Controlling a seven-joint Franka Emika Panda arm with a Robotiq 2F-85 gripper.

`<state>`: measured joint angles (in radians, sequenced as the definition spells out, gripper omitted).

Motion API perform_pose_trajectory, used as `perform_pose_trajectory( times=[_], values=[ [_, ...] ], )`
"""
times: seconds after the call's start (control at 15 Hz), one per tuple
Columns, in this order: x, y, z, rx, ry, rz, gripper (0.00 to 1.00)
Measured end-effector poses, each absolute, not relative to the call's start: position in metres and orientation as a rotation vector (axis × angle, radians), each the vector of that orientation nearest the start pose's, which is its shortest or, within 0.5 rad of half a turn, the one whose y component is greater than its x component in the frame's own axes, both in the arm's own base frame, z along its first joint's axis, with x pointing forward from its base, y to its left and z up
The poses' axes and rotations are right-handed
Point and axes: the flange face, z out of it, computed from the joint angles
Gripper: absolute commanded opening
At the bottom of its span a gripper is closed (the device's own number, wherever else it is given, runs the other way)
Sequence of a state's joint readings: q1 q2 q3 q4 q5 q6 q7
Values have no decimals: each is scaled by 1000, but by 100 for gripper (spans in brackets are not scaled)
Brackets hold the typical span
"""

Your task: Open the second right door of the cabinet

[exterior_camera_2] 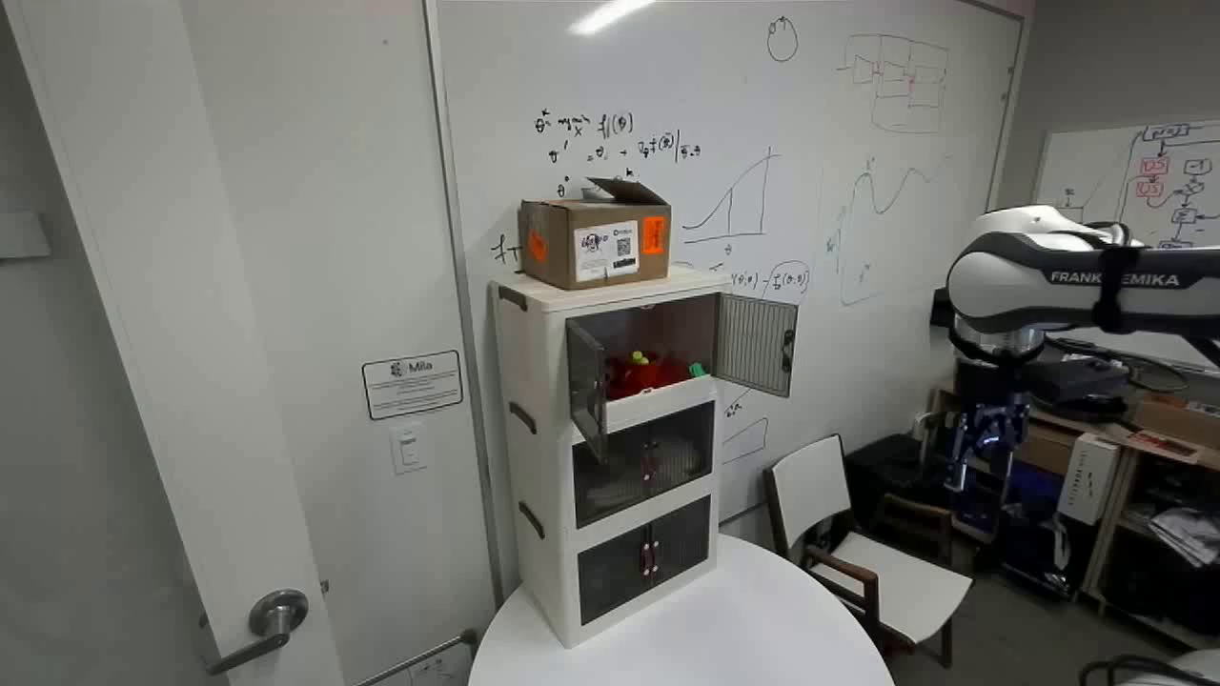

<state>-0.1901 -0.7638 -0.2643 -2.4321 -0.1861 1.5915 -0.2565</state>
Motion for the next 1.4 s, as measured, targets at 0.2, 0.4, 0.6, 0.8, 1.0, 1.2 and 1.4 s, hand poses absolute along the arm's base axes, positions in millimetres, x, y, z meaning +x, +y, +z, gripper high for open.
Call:
perform_pose_trajectory(
  times=[0.2,0.4,0.6,0.8,1.0,1.2,1.4],
  values=[
    [270,-171,539,-3109,164,138,100],
    [270,-171,539,-3109,164,138,100],
    [271,-170,539,-3110,165,138,100],
    [275,-162,534,-3110,124,154,100],
    [286,-145,521,-3095,54,163,100],
    [308,-130,512,-3087,18,24,100],
    [331,-118,506,-3087,24,-194,100]
  ],
)
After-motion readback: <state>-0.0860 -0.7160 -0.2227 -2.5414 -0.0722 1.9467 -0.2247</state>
